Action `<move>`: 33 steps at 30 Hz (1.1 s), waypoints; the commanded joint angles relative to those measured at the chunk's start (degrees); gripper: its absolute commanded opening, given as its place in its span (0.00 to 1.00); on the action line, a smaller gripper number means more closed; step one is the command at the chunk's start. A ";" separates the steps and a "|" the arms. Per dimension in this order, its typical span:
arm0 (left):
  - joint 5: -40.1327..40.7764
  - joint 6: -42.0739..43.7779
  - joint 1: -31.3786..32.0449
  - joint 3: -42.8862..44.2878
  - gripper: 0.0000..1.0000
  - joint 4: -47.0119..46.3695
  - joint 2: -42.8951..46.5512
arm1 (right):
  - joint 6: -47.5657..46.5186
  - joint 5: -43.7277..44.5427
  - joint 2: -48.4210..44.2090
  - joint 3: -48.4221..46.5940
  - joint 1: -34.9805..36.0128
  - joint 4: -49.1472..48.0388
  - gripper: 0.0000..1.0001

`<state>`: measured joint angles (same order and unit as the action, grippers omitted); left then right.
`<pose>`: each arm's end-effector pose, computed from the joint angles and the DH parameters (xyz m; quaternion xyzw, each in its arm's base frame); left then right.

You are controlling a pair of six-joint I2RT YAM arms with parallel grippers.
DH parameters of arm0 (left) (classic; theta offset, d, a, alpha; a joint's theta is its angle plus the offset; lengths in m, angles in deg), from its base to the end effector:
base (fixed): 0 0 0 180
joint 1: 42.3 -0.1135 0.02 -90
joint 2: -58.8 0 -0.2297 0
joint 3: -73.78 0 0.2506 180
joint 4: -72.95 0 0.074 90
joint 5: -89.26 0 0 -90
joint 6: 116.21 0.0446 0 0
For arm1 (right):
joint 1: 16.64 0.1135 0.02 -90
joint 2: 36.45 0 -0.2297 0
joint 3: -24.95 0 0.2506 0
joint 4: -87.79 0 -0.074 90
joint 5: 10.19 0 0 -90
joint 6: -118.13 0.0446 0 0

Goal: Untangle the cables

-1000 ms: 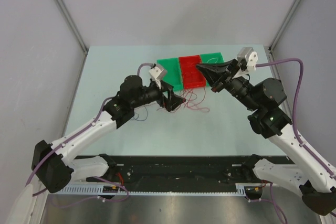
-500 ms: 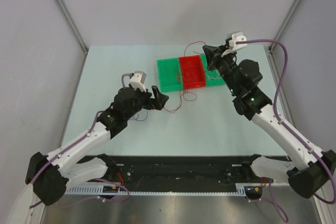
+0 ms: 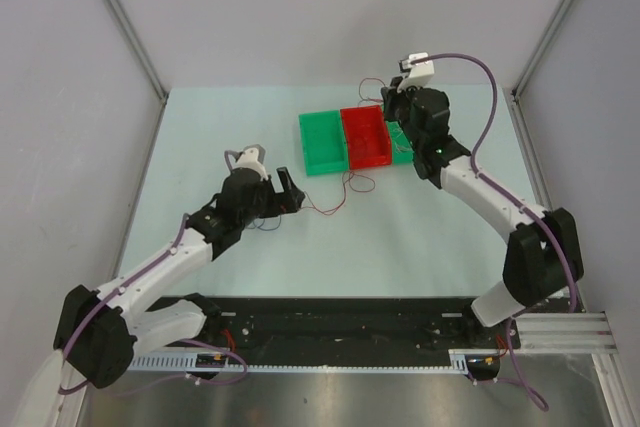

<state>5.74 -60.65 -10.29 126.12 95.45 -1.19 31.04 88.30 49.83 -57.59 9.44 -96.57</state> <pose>0.2196 -0.1313 0.2196 -0.0465 0.8645 -0.2319 0.4435 0.3382 0.1582 0.3276 -0.0893 0.6976 0.1271 0.6994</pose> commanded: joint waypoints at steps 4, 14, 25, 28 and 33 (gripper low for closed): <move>1.78 -2.48 -1.25 3.09 1.00 5.94 -1.36 | -0.90 4.16 10.48 -5.76 -1.21 -4.37 0.00; 0.73 -4.67 -3.36 2.57 1.00 9.28 -2.33 | -0.63 7.85 20.15 -6.02 -0.60 -3.05 0.00; 1.95 -5.29 -4.32 3.79 1.00 11.57 -3.91 | -4.22 5.57 21.75 -10.50 2.30 7.40 0.48; 2.31 -4.94 -4.76 4.23 1.00 11.92 -4.61 | -8.53 12.04 17.53 -10.50 6.07 11.26 0.74; 2.22 -5.29 -5.46 4.85 1.00 12.10 -6.63 | -0.95 12.79 12.78 -10.15 9.60 23.82 0.83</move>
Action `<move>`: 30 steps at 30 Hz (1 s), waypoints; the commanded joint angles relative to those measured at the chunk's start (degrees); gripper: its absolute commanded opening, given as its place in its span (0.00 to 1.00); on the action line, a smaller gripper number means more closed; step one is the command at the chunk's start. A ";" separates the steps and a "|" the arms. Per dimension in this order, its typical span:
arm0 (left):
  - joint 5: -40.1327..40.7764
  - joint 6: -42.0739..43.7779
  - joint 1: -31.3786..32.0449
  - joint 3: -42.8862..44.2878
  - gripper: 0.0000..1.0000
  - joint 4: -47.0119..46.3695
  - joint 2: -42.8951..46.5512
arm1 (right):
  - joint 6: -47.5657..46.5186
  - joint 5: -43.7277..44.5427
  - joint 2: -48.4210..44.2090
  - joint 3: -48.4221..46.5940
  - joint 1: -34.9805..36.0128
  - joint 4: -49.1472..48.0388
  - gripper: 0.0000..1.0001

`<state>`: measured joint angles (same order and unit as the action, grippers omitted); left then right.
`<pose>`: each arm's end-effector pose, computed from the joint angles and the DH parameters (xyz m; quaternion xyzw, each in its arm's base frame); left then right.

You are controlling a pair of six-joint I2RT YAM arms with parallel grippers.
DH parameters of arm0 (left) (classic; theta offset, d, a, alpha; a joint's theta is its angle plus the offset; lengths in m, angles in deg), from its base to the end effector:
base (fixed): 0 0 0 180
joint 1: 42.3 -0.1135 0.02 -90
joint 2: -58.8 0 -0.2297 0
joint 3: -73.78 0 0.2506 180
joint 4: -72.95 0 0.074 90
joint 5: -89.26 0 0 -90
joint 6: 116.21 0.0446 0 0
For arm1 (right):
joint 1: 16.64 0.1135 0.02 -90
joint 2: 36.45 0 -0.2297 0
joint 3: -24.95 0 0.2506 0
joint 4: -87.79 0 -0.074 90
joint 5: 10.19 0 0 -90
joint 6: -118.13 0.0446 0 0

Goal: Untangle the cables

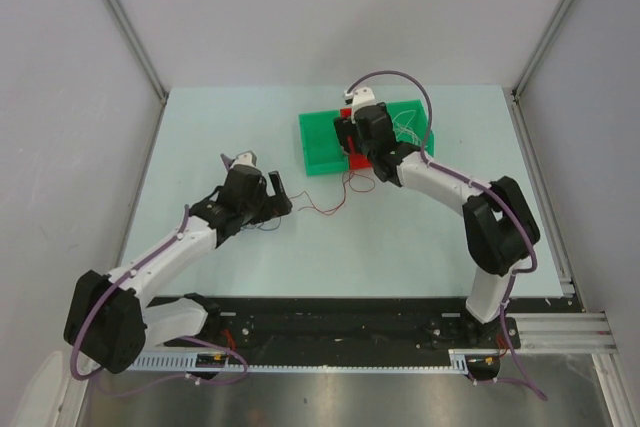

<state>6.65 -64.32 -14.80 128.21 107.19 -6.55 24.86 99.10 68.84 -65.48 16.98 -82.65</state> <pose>0.2276 -0.1120 0.1910 -0.1098 0.9163 -0.1561 0.3522 0.3650 0.2250 0.2228 -0.1761 0.8149 0.0038 0.5522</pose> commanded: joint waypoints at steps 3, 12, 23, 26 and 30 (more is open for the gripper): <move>0.95 -1.79 -0.96 3.72 1.00 0.27 -3.91 | 11.24 -6.18 -7.47 0.54 2.58 12.91 0.83; 0.94 -3.81 -0.88 6.00 0.91 0.27 -13.23 | 28.56 -1.62 -4.76 6.70 8.74 12.03 0.80; 5.43 -5.40 -0.52 9.34 0.56 0.18 -20.44 | 31.48 1.01 4.12 6.97 8.12 5.97 0.73; 7.09 -5.57 -0.52 9.61 0.38 0.27 -20.70 | 30.25 0.22 6.41 6.97 7.68 4.91 0.68; 8.42 -5.23 -0.61 9.52 0.00 0.27 -20.70 | 28.41 -3.61 8.69 6.97 7.68 2.63 0.64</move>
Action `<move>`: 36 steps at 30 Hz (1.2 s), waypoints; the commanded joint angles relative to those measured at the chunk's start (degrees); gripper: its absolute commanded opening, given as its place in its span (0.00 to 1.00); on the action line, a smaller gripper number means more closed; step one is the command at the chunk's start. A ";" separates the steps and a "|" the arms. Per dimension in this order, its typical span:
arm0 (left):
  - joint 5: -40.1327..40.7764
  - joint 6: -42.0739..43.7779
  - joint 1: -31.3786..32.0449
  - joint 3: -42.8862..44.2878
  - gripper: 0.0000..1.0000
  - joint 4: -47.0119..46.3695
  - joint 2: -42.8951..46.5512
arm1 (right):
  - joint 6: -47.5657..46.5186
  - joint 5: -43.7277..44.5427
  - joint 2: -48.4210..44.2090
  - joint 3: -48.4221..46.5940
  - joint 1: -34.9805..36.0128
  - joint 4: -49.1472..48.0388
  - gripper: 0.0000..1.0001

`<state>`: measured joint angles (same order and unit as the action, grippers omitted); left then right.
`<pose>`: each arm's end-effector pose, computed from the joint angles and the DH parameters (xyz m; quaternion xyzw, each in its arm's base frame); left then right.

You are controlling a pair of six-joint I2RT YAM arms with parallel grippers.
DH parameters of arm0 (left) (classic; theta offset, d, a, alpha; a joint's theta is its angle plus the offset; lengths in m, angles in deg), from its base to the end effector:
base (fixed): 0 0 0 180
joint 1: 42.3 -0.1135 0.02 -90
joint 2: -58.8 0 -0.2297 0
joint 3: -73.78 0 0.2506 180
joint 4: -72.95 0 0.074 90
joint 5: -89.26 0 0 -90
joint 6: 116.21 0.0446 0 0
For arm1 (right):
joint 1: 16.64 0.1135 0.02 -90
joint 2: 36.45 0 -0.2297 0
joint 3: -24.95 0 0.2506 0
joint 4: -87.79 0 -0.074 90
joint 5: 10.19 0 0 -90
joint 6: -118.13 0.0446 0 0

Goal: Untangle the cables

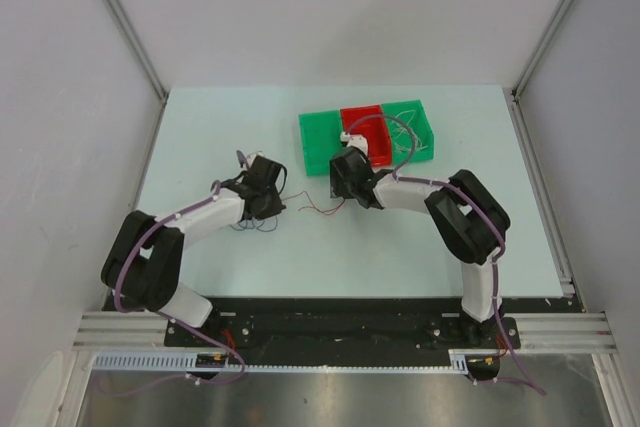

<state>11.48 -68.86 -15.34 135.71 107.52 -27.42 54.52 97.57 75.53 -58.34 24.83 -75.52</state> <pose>0.2664 -0.1249 0.1390 -0.1590 0.9450 -0.0681 0.2777 0.3144 0.2597 0.1233 -0.0618 0.9138 0.0909 0.3909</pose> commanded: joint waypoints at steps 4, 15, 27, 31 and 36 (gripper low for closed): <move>4.82 -1.55 -1.03 -0.43 0.00 0.03 2.97 | -1.34 -1.51 0.79 -0.09 0.54 -3.10 0.18; 7.37 -3.05 -12.61 -8.61 0.00 1.00 20.54 | 0.59 5.09 -29.34 14.92 -15.25 -1.17 0.00; 6.15 -3.05 -24.41 -9.05 0.00 4.34 28.47 | -4.95 -1.47 -58.71 14.94 -41.03 -4.86 0.00; 6.23 -2.17 -24.76 -8.52 0.00 4.34 28.38 | -6.52 -7.83 -61.26 13.36 -46.13 -5.38 0.00; 5.35 -1.99 -26.78 -8.35 0.00 4.51 28.64 | -6.71 -5.53 -63.29 10.99 -51.31 -4.94 0.00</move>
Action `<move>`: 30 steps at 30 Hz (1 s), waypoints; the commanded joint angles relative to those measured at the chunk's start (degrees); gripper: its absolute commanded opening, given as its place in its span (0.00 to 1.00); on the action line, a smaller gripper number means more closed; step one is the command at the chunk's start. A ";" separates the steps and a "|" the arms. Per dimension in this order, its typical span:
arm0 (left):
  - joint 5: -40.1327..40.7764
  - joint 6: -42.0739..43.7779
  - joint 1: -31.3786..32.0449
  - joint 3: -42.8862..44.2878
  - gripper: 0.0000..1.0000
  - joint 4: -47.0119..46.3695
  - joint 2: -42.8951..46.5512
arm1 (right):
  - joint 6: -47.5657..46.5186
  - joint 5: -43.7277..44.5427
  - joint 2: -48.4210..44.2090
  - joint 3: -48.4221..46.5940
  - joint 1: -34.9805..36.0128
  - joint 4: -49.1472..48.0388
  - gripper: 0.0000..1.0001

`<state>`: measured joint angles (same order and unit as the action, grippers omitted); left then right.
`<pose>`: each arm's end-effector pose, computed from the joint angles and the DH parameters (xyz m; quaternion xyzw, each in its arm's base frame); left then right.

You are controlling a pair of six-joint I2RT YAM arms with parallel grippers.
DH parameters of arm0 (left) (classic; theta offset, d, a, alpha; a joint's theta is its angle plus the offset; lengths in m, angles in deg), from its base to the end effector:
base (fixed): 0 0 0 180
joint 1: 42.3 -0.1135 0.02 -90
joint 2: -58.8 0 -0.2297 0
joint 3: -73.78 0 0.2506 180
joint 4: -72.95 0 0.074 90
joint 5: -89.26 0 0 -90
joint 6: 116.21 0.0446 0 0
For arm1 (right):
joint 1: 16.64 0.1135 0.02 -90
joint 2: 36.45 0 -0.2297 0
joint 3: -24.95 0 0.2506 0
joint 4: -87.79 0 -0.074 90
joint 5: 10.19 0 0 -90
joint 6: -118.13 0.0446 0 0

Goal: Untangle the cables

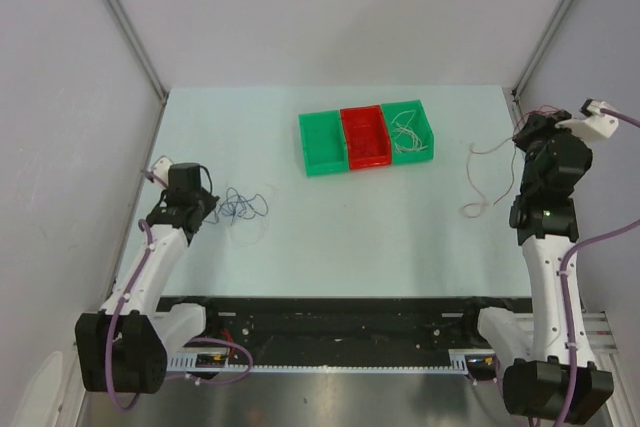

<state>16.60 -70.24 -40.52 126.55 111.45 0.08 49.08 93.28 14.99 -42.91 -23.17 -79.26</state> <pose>0.2335 0.0060 0.2022 -0.3829 0.8292 -0.0209 0.4066 0.2317 -0.0370 0.3711 0.2446 0.6409 0.0110 0.7275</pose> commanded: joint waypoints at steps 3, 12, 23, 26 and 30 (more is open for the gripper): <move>-2.21 -0.27 -1.61 1.16 0.00 0.49 1.33 | -1.35 -7.31 -2.58 -6.20 -4.55 -1.99 0.00; -7.85 2.10 -1.61 1.60 0.01 -0.03 2.20 | -6.69 -15.16 6.03 -13.57 10.90 -9.11 0.00; -10.92 4.39 -1.61 0.72 0.00 -0.47 3.08 | -13.30 -4.95 23.96 -25.09 27.52 -25.62 0.00; -11.28 4.39 -1.61 0.55 0.01 -0.47 3.52 | -14.62 -4.42 29.67 -29.47 29.90 -27.91 0.00; -11.63 4.57 -1.61 0.20 0.00 -0.82 3.53 | -16.03 -4.34 37.40 -38.34 31.04 -26.43 0.00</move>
<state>6.04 -66.61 -41.75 126.55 111.54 2.22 36.07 87.08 47.40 -72.11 6.76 -101.71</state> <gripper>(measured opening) 0.011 0.012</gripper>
